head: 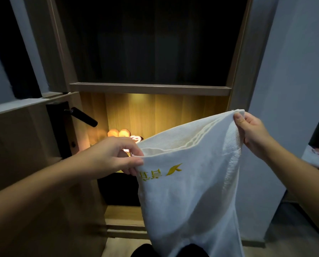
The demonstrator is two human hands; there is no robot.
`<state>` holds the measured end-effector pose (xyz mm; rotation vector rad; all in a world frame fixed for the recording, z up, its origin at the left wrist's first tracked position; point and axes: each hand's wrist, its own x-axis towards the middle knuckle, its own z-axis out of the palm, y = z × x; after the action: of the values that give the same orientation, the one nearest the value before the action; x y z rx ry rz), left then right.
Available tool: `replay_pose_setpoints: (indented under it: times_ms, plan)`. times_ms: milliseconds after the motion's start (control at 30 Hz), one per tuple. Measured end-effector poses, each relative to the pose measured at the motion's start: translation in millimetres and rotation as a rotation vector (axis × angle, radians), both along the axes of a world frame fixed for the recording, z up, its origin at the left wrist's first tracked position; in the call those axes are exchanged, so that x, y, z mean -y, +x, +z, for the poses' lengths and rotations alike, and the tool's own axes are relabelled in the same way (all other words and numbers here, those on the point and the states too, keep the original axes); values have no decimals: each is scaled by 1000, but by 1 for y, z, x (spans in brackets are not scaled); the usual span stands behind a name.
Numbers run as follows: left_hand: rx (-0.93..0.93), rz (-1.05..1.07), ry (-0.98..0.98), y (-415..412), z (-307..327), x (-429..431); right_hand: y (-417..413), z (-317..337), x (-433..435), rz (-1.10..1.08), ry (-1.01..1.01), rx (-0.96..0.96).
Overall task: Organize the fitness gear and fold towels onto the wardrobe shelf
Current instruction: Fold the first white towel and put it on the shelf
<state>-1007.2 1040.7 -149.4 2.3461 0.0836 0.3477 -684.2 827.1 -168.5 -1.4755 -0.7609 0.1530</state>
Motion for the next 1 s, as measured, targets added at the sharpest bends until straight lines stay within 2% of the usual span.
replay_pose_setpoints:
  times_ms: [67, 167, 233, 300, 467, 567, 633, 700, 833, 900, 1000]
  plan:
    - [41, 24, -41, -2, -4, 0, -1, 0, 1, -5, 14, -19]
    - [154, 25, -206, -6, -12, 4, -1, 1, 4, -12, 21, -23]
    - [158, 19, -323, -6, -12, 7, -4, 2, 6, 12, -6, 6]
    - [46, 38, -361, -3, -6, 7, -8, 2, 7, 42, -36, 53]
    - [-390, 166, -159, 6, 5, -5, -16, -3, 4, 112, -42, 112]
    - [-493, 225, -64, 8, 0, -7, -19, -5, -2, 126, -79, 168]
    - [-422, 294, -70, 4, -7, -9, -18, -5, -1, 123, -77, 173]
    - [-269, 392, -130, -2, -11, -9, -15, -4, 3, 119, -66, 156]
    - [108, 528, -382, -11, -21, 1, -12, -7, 8, 123, -72, 151]
    - [181, 500, -335, -15, -25, 4, -13, -9, 9, 123, -74, 150]
    - [99, 306, -74, -25, -25, 1, -13, -12, 10, 120, -80, 147]
